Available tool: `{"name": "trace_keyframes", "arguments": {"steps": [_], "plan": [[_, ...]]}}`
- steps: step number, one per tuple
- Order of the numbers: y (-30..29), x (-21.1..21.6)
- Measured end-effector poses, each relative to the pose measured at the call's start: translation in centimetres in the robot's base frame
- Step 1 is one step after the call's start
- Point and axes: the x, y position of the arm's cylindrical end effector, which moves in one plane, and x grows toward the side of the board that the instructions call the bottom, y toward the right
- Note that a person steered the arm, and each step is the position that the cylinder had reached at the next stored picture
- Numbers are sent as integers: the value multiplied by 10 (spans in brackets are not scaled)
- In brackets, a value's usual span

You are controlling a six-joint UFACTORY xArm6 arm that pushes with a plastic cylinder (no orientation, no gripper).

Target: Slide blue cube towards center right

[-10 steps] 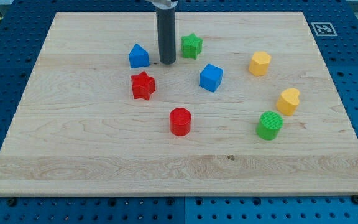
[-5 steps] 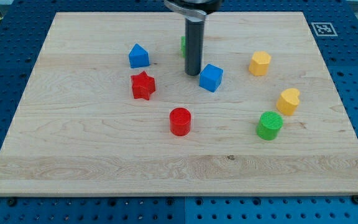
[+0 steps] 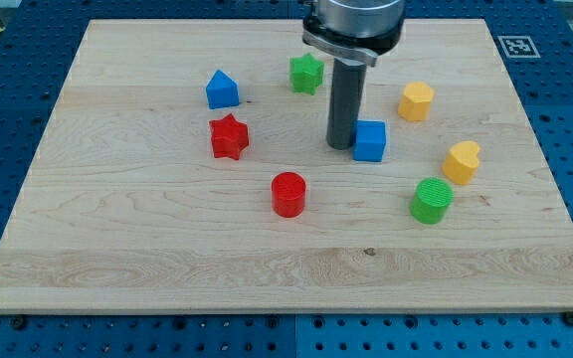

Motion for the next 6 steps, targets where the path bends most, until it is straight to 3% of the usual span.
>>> {"name": "trace_keyframes", "arguments": {"steps": [2,6], "plan": [[18,36],[44,34]]}}
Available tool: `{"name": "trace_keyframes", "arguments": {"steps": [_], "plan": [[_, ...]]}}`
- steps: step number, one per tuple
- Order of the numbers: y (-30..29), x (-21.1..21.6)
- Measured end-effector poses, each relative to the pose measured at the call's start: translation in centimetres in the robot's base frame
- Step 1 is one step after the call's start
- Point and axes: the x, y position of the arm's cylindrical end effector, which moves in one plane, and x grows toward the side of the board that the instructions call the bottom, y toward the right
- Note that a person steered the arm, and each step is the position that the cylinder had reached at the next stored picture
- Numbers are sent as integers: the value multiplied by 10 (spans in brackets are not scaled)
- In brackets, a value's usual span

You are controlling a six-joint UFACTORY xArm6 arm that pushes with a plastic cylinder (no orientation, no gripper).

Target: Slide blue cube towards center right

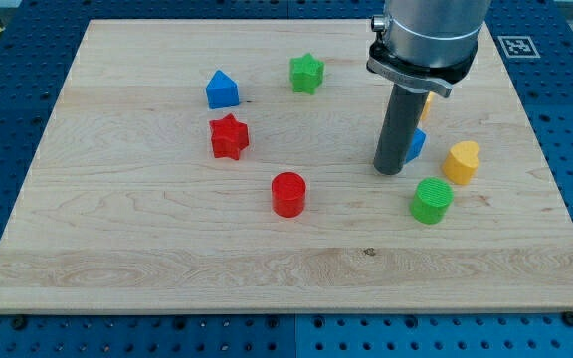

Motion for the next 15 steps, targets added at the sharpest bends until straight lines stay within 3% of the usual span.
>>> {"name": "trace_keyframes", "arguments": {"steps": [4,12,15], "plan": [[24,-37],[29,-68],[60,-74]]}}
